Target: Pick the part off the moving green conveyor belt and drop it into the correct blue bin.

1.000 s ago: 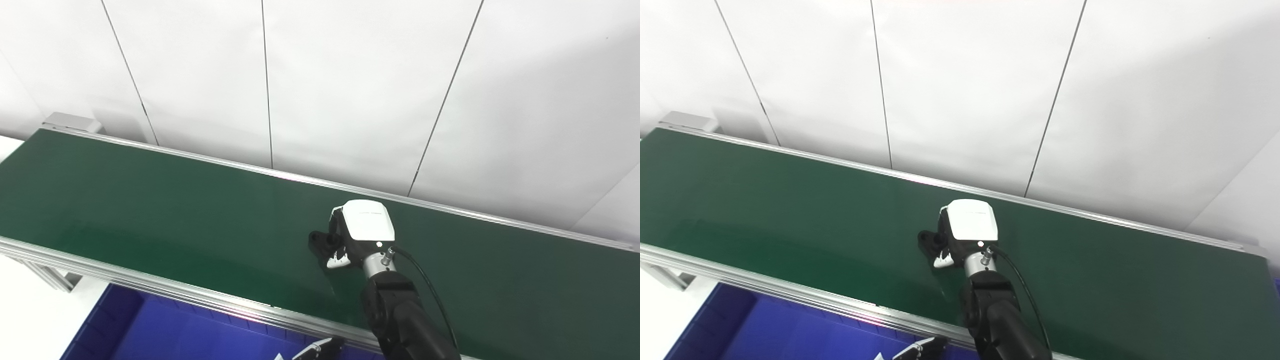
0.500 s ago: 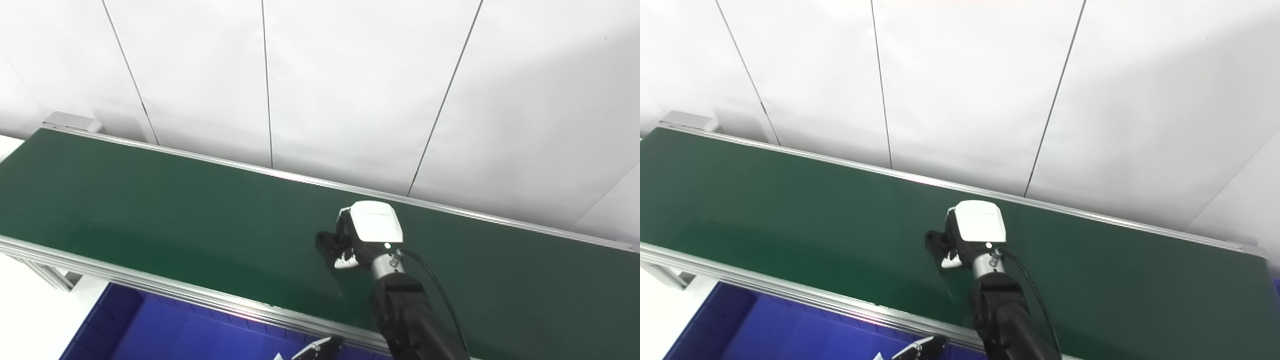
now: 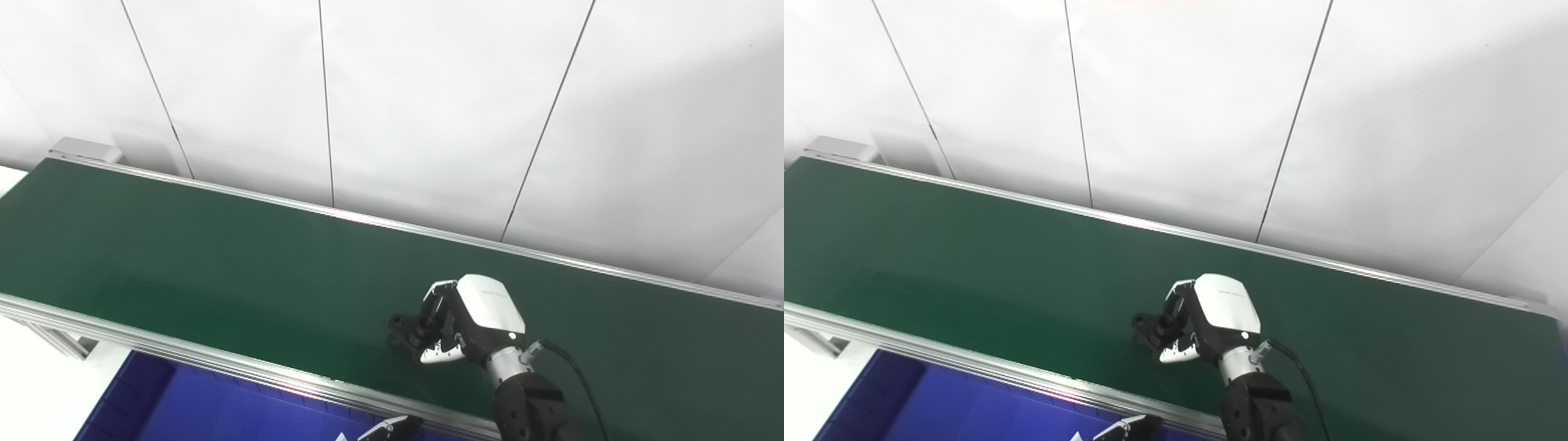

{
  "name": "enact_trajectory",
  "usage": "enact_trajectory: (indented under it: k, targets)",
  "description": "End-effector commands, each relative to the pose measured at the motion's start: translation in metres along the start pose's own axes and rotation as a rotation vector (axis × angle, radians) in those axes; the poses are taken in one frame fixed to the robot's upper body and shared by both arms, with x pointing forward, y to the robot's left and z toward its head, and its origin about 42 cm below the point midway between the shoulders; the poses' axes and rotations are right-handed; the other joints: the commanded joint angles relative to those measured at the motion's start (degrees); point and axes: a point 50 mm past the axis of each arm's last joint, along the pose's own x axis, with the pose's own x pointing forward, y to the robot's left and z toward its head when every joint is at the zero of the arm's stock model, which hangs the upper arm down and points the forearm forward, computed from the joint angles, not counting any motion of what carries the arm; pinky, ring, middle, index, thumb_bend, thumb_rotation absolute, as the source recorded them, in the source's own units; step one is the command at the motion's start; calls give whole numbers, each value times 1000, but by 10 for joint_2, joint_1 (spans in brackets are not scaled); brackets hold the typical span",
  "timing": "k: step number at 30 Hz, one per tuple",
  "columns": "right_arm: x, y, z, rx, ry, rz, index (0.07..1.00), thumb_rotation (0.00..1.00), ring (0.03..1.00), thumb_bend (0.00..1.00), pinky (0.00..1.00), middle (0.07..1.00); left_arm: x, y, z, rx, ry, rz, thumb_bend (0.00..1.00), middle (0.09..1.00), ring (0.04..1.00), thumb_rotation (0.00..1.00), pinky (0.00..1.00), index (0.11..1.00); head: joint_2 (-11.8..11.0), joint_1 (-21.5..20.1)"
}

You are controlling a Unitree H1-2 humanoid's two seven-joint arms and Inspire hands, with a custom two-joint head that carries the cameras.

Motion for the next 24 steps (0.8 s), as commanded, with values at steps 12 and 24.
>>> enact_trajectory:
  k: [12, 24]
  targets:
    - [-10, -44, 25, 165, -48, -79, 484, 0, 195, 528, 138, 469, 4, -21, 18, -40, -85, -73, 1000, 845, 832, 973, 744, 859, 10, -24]
    - [-21, -56, 7, 563, -21, -57, 483, 1, 214, 525, 161, 470, -4, -11, 20, -39, -88, -65, 1000, 851, 833, 980, 741, 868, 25, -70]
